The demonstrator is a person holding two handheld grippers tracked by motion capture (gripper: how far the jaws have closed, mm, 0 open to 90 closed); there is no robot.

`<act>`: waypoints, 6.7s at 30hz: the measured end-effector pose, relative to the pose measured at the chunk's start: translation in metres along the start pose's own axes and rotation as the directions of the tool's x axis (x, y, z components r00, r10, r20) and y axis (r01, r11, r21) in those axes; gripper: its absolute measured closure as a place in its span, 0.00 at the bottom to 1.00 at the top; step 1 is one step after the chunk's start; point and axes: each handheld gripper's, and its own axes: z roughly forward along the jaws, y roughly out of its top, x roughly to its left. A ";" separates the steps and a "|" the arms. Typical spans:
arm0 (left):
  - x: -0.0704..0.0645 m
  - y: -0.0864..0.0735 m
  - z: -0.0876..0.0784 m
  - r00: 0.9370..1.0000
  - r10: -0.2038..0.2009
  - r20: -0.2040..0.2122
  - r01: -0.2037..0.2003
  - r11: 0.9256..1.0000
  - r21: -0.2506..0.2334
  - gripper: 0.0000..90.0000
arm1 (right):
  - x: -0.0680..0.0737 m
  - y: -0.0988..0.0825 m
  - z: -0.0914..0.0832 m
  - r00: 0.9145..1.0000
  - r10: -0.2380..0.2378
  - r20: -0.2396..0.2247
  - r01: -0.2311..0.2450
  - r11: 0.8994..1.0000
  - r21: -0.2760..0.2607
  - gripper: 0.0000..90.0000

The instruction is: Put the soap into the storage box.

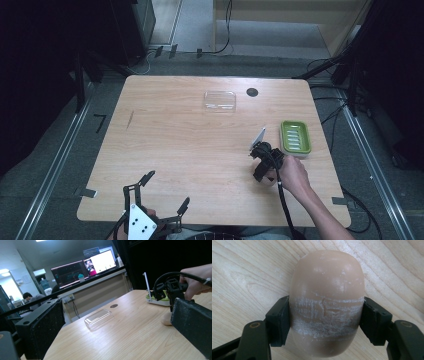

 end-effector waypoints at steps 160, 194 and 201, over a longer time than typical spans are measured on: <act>0.000 0.000 0.000 1.000 0.002 -0.002 -0.002 1.000 -0.004 0.00 | -0.100 -0.053 -0.050 0.954 0.297 0.033 -0.292 0.950 -0.111 0.37; -0.001 0.000 0.000 1.000 0.003 -0.002 -0.003 1.000 -0.003 0.00 | -0.117 -0.044 -0.052 0.927 0.375 0.019 -0.366 0.914 -0.176 0.37; -0.001 0.000 0.000 1.000 0.003 -0.003 -0.003 1.000 -0.002 0.00 | -0.121 -0.040 -0.051 0.919 0.394 0.009 -0.385 0.902 -0.194 0.37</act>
